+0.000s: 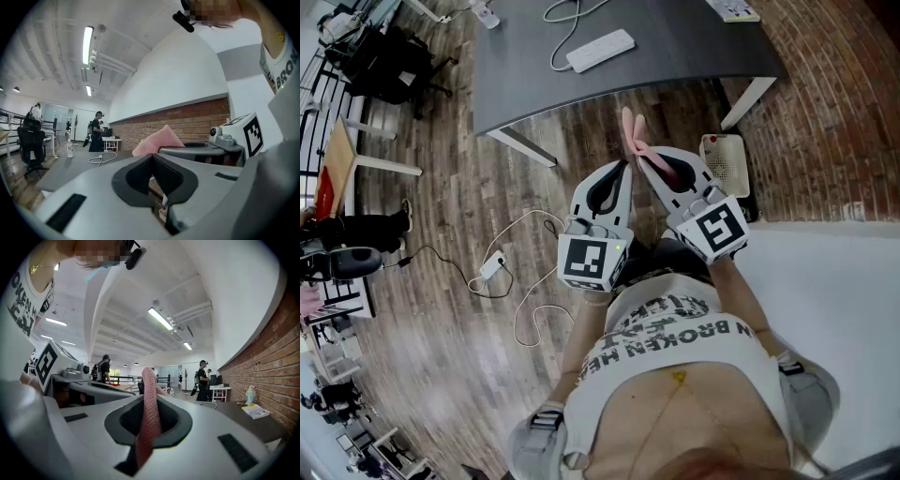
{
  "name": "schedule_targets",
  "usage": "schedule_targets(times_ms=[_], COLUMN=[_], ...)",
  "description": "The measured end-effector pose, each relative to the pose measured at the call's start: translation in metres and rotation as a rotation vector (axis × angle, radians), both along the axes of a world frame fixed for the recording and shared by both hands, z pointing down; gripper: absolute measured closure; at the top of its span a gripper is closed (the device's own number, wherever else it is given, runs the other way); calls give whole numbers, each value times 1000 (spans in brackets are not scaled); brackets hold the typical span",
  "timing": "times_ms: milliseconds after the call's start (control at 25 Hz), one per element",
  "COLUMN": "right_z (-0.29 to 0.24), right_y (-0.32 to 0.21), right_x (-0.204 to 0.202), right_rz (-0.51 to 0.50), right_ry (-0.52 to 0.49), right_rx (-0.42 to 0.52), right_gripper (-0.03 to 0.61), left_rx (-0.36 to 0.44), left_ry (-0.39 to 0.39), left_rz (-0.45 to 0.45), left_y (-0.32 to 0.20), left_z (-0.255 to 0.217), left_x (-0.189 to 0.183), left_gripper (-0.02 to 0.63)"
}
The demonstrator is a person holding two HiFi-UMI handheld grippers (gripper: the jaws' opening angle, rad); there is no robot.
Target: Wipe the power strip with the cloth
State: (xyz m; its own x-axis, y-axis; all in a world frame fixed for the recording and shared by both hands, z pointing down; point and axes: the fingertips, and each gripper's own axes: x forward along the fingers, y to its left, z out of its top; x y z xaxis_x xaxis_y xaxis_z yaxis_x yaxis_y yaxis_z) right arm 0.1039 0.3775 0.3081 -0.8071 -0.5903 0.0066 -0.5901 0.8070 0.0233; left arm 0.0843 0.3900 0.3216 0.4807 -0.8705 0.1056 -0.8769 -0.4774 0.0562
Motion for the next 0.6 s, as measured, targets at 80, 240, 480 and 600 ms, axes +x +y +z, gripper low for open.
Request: schedule_targets(times_ms=[80, 240, 480, 600], right_z=[-1, 2, 6, 10], right_y=[3, 1, -5, -8], right_x=[11, 34, 67, 81], right_rz=[-12, -6, 12, 28], right_ry=[-14, -16, -24, -32], right_rx=[0, -9, -17, -25], right_gripper=[562, 561, 561, 561], left_rx=[-2, -4, -16, -29], left_ry=[0, -6, 3, 14], left_rz=[-7, -23, -39, -50], left_y=[2, 3, -3, -8], left_z=[0, -1, 5, 11], left_x=[8, 20, 43, 52], left_gripper=[606, 606, 606, 606])
